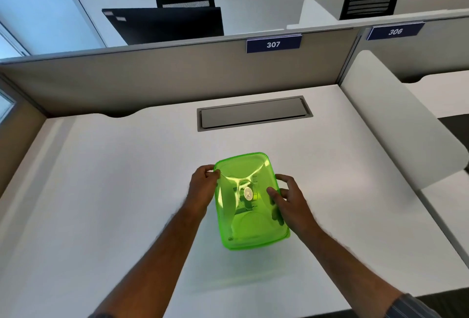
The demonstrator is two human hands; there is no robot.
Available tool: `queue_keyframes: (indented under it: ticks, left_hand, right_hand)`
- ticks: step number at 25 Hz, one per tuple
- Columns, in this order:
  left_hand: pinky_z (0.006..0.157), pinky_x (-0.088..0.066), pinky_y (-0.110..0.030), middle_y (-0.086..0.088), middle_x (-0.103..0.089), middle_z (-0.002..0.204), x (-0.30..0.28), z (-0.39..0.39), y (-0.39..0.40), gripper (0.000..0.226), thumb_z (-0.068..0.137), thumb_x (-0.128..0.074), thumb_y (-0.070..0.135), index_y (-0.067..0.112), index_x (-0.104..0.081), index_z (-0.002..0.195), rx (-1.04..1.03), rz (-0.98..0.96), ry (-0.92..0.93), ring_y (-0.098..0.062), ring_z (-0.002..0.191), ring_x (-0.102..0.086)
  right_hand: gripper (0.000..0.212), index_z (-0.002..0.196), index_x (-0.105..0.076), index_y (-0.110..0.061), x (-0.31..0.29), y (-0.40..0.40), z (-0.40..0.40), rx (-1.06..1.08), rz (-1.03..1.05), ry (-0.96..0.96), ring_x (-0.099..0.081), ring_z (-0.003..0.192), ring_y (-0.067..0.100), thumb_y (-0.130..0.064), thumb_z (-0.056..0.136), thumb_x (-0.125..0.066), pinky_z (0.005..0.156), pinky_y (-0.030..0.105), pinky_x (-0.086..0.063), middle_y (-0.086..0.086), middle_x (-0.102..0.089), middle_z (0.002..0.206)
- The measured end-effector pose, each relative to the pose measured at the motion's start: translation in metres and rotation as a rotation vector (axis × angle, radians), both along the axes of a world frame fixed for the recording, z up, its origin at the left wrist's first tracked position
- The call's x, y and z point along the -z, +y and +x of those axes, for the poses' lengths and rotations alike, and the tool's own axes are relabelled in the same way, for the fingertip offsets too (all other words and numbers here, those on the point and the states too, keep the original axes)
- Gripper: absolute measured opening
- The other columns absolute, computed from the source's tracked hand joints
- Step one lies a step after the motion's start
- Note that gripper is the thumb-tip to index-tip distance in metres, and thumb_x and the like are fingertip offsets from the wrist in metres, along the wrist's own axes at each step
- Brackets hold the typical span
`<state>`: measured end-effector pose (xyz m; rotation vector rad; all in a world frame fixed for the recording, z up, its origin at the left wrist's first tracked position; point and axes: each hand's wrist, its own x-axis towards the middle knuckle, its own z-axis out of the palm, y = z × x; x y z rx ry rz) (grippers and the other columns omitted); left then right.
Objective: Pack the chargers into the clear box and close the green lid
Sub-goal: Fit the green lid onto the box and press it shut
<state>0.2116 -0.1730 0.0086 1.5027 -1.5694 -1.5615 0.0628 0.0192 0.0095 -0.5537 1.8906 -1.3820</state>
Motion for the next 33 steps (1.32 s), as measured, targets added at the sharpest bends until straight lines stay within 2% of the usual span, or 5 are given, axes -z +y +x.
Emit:
queue_keyframes:
  ticks: [13,18,25,29,33]
  left_hand:
    - [0.094,-0.059,-0.047,-0.004,-0.077,0.087,0.015,-0.007,-0.042,0.008,0.087,-0.074,0.015,0.021,-0.079,0.083,0.082,-0.042,-0.034,-0.019,0.081,-0.068]
    - [0.098,-0.057,-0.050,-0.009,-0.078,0.099,0.021,-0.007,-0.040,0.013,0.087,-0.072,0.011,0.012,-0.079,0.098,0.058,-0.052,-0.047,-0.029,0.100,-0.073]
    - [0.096,-0.058,-0.049,-0.009,-0.076,0.099,0.021,-0.004,-0.040,0.016,0.088,-0.073,0.013,0.009,-0.078,0.102,0.098,-0.082,-0.057,-0.029,0.097,-0.073]
    - [0.097,-0.057,-0.048,-0.009,-0.075,0.101,0.018,-0.008,-0.039,0.016,0.087,-0.072,0.014,0.007,-0.076,0.102,0.117,-0.112,-0.103,-0.029,0.098,-0.071]
    - [0.096,-0.057,-0.046,-0.006,-0.075,0.101,0.016,-0.010,-0.040,0.016,0.087,-0.072,0.016,0.008,-0.075,0.101,0.133,-0.122,-0.138,-0.026,0.098,-0.071]
  right_hand:
    - [0.038,0.127,-0.049,-0.033,-0.002,-0.022,-0.008,-0.050,0.090,0.010,-0.060,0.050,0.018,-0.025,0.095,-0.068,0.041,0.029,-0.050,0.012,-0.068,0.074]
    - [0.044,0.135,-0.050,-0.031,-0.005,-0.024,-0.012,-0.089,0.139,0.038,-0.066,0.057,0.009,-0.027,0.095,-0.068,0.048,0.018,-0.049,0.011,-0.070,0.075]
    - [0.036,0.128,-0.053,-0.034,-0.003,-0.025,-0.019,-0.109,0.165,0.014,-0.064,0.046,0.011,-0.028,0.096,-0.067,0.040,0.020,-0.047,0.000,-0.066,0.059]
    - [0.034,0.127,-0.049,-0.042,0.000,-0.026,-0.024,-0.161,0.241,0.079,-0.070,0.062,0.019,-0.037,0.096,-0.063,0.058,0.030,-0.054,0.017,-0.074,0.079]
    - [0.034,0.123,-0.046,-0.038,0.000,-0.017,-0.026,-0.263,0.350,0.219,-0.070,0.061,0.021,-0.049,0.094,-0.060,0.052,0.031,-0.053,0.009,-0.071,0.076]
